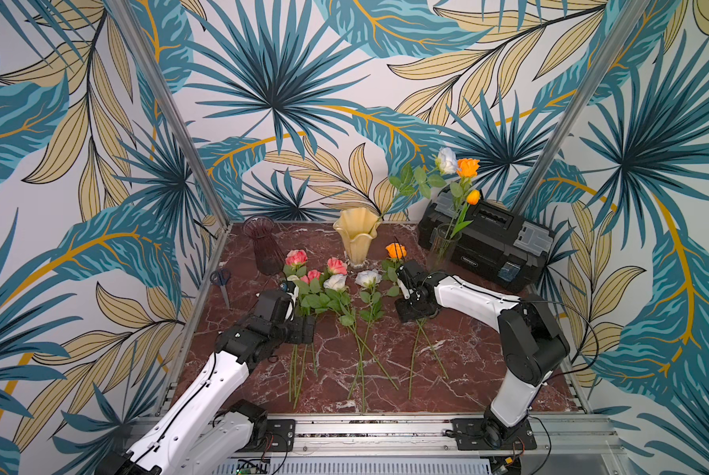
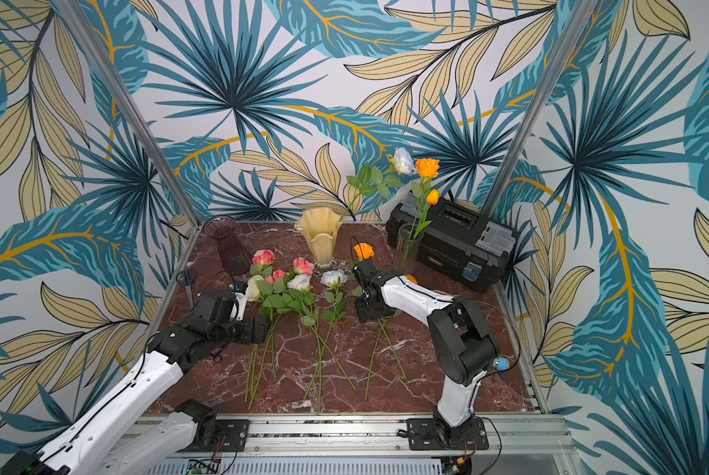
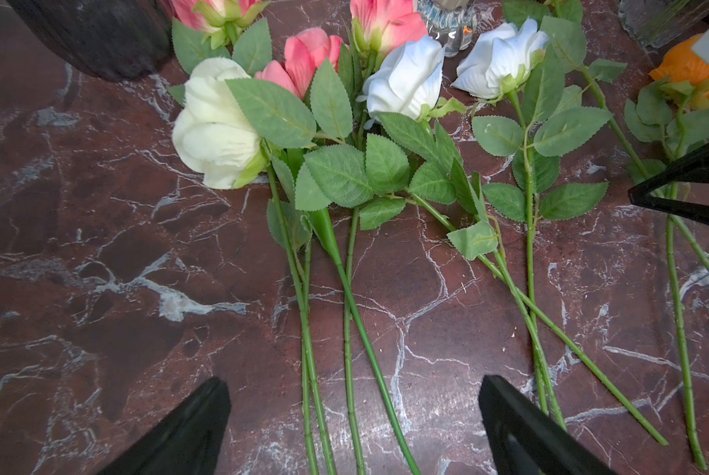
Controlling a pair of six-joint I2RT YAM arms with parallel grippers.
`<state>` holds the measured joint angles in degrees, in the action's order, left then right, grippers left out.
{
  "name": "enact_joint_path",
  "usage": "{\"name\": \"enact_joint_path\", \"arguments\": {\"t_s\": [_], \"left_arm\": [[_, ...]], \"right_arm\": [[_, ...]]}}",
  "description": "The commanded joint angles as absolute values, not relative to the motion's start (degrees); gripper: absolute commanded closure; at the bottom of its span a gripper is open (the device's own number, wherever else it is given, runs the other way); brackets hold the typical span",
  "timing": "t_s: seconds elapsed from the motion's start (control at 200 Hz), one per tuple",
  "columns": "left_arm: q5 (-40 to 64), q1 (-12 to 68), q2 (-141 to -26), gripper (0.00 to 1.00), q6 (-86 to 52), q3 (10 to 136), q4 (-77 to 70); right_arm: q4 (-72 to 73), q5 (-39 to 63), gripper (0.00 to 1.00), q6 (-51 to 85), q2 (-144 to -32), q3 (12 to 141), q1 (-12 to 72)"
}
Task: Arrange the flowers in different vases according to their variety
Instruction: Pick up the flower at the center of the board.
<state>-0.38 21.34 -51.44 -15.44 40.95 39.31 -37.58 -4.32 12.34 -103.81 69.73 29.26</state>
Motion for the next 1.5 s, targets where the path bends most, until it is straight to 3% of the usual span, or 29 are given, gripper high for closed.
{"name": "enact_joint_path", "arguments": {"t_s": [0.0, 0.215, 0.766, 1.077, 1.322, 1.497], "left_arm": [[-0.35, 21.55, -50.94, 0.00, -15.12, 42.71, 39.62], [-0.62, 21.55, -51.06, 0.00, -15.12, 42.71, 39.73], [-0.97, 21.54, -51.24, 0.00, -15.14, 42.71, 39.47], [-0.97, 21.56, -51.29, 0.00, -15.17, 42.71, 39.38], [-1.00, 21.59, -51.27, 0.00, -15.20, 42.80, 39.52], [-0.70, 21.55, -51.10, 0.00, -15.21, 42.71, 39.62]], "right_arm": [[-38.45, -3.70, 0.38, 10.58, -105.83, 71.31, 28.78], [-38.50, -2.40, 0.39, 9.50, -108.89, 73.76, 27.96], [-38.42, 1.15, 0.55, 10.59, -110.87, 73.00, 27.73], [-38.33, 0.02, 0.73, 11.81, -110.57, 70.71, 27.69], [-37.46, -1.36, 0.99, 12.96, -108.67, 69.72, 27.75], [-36.95, -2.48, 1.00, 14.10, -101.31, 68.48, 27.86]]}}
